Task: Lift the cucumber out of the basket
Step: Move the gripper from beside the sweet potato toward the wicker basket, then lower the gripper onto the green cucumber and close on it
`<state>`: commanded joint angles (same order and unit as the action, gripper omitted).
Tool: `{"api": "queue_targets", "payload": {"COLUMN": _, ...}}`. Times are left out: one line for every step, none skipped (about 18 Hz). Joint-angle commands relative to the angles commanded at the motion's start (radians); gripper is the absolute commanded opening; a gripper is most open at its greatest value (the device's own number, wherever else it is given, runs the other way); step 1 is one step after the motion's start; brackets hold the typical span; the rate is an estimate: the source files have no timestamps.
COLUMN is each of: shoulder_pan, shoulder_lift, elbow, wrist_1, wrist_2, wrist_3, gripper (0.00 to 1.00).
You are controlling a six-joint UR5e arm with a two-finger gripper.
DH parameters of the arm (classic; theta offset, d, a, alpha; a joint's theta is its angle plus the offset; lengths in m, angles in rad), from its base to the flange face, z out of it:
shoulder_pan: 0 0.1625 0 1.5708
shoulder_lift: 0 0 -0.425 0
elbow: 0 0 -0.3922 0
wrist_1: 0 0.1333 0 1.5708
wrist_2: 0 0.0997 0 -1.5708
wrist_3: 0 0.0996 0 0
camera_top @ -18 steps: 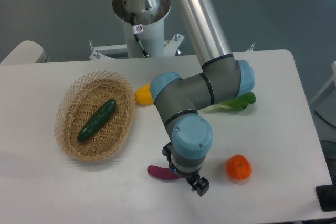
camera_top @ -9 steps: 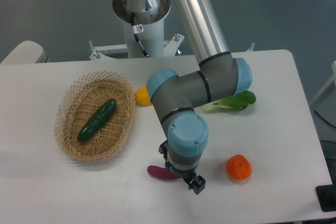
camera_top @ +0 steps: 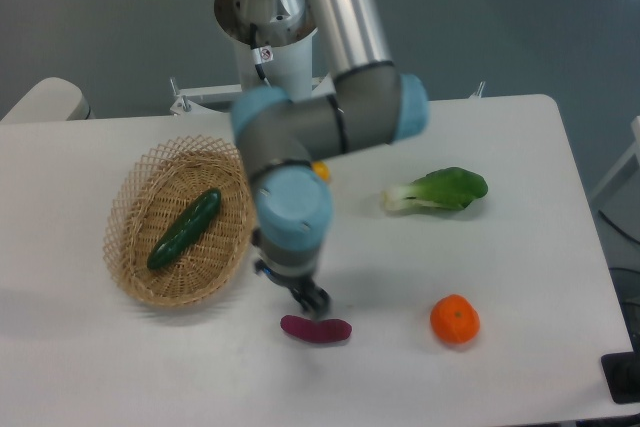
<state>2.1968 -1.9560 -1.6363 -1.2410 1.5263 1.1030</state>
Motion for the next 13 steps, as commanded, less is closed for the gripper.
{"api": "queue_targets", "payload": {"shoulder_pan": -0.018, "shoulder_lift": 0.023, "elbow": -0.04, "wrist_1": 0.012, "wrist_2": -0.002, "wrist_3": -0.008, "gripper": 1.0}}
{"api": "queue_targets", "payload": {"shoulder_pan": -0.037, "shoulder_lift": 0.046, "elbow": -0.08, "wrist_1": 0.037, "wrist_2": -0.002, "wrist_3": -0.02, "gripper": 1.0}}
{"api": "queue_targets", "payload": {"shoulder_pan": -0.051, "shoulder_lift": 0.064, "elbow": -0.12, "wrist_1": 0.067, "wrist_2": -0.002, "wrist_3": -0.041, "gripper": 1.0}}
{"api": "queue_targets", "payload": {"shoulder_pan": -0.066, "shoulder_lift": 0.08, "elbow": -0.157, "wrist_1": 0.098, "wrist_2": -0.002, "wrist_3": -0.064, "gripper": 1.0}}
{"api": "queue_targets", "payload": {"shoulder_pan": -0.077, "shoulder_lift": 0.088, "elbow": -0.181, "wrist_1": 0.124, "wrist_2": 0.0, "wrist_3": -0.084, "gripper": 1.0}}
{"api": "queue_targets", "payload": {"shoulder_pan": -0.087, "shoulder_lift": 0.089, "elbow": -0.2, "wrist_1": 0.138, "wrist_2": 0.0, "wrist_3": -0.103, "gripper": 1.0}}
{"api": "queue_targets", "payload": {"shoulder_pan": -0.097, "shoulder_lift": 0.091, "elbow": -0.21, "wrist_1": 0.141, "wrist_2": 0.005, "wrist_3": -0.117, "gripper": 1.0}}
{"api": "queue_targets", "payload": {"shoulder_pan": -0.11, "shoulder_lift": 0.092, "elbow": -0.22, "wrist_1": 0.143, "wrist_2": 0.009, "wrist_3": -0.126, "gripper": 1.0}}
{"api": "queue_targets", "payload": {"shoulder_pan": -0.124, "shoulder_lift": 0.094, "elbow": -0.232, "wrist_1": 0.146, "wrist_2": 0.009, "wrist_3": -0.143, "gripper": 1.0}}
{"api": "queue_targets", "payload": {"shoulder_pan": -0.135, "shoulder_lift": 0.091, "elbow": -0.237, "wrist_1": 0.15, "wrist_2": 0.009, "wrist_3": -0.167, "gripper": 1.0}}
{"api": "queue_targets", "payload": {"shoulder_pan": -0.149, "shoulder_lift": 0.083, "elbow": -0.237, "wrist_1": 0.15, "wrist_2": 0.009, "wrist_3": -0.184, "gripper": 1.0}}
{"api": "queue_targets", "payload": {"shoulder_pan": -0.16, "shoulder_lift": 0.078, "elbow": -0.237, "wrist_1": 0.152, "wrist_2": 0.011, "wrist_3": -0.189, "gripper": 1.0}}
{"api": "queue_targets", "payload": {"shoulder_pan": -0.161, "shoulder_lift": 0.071, "elbow": -0.237, "wrist_1": 0.155, "wrist_2": 0.012, "wrist_3": -0.19, "gripper": 1.0}}
